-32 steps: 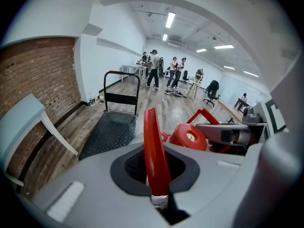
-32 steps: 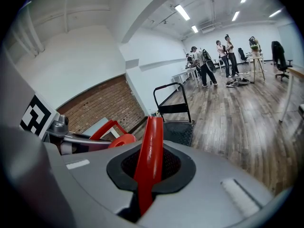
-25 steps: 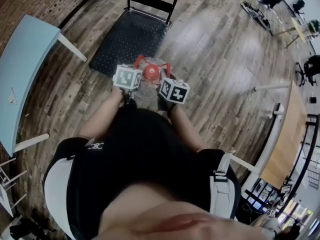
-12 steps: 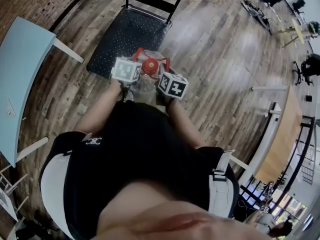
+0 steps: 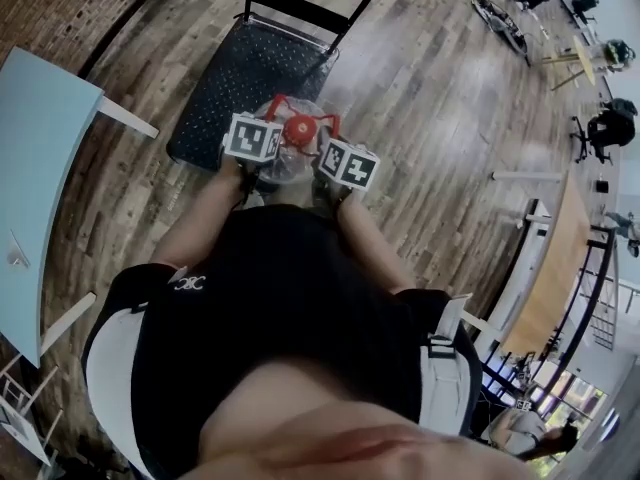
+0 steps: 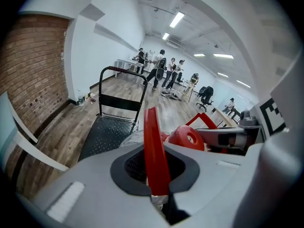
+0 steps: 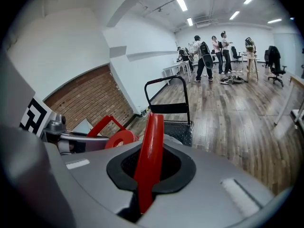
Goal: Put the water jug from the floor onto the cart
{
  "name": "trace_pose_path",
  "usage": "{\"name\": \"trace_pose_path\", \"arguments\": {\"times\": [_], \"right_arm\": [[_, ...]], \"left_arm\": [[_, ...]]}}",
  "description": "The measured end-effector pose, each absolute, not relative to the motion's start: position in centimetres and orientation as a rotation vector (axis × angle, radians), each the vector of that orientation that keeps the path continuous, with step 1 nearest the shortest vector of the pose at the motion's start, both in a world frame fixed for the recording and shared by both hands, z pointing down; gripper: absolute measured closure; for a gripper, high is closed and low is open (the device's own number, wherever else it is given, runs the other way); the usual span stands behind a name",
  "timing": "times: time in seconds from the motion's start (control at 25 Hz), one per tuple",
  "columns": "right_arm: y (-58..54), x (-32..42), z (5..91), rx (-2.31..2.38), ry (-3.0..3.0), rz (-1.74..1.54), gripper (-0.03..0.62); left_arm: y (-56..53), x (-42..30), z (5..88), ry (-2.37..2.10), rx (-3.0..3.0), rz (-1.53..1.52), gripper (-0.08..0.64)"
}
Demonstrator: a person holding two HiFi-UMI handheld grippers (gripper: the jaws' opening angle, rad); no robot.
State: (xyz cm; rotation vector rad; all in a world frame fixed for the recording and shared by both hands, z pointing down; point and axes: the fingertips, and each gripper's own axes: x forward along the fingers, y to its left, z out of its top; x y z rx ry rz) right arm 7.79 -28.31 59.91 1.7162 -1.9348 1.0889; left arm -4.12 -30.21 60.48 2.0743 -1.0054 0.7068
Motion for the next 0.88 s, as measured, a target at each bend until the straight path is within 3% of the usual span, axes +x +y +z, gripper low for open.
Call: {"name": "trace_pose_path", "arguments": {"times": [0.88], "right_arm": [[-33.6, 9.2, 68.1, 1.448, -1.885, 1.122, 0.565]], "left_arm": [[-33.4, -3.6, 68.5, -1.124, 1.86, 0.734, 0.543]]}}
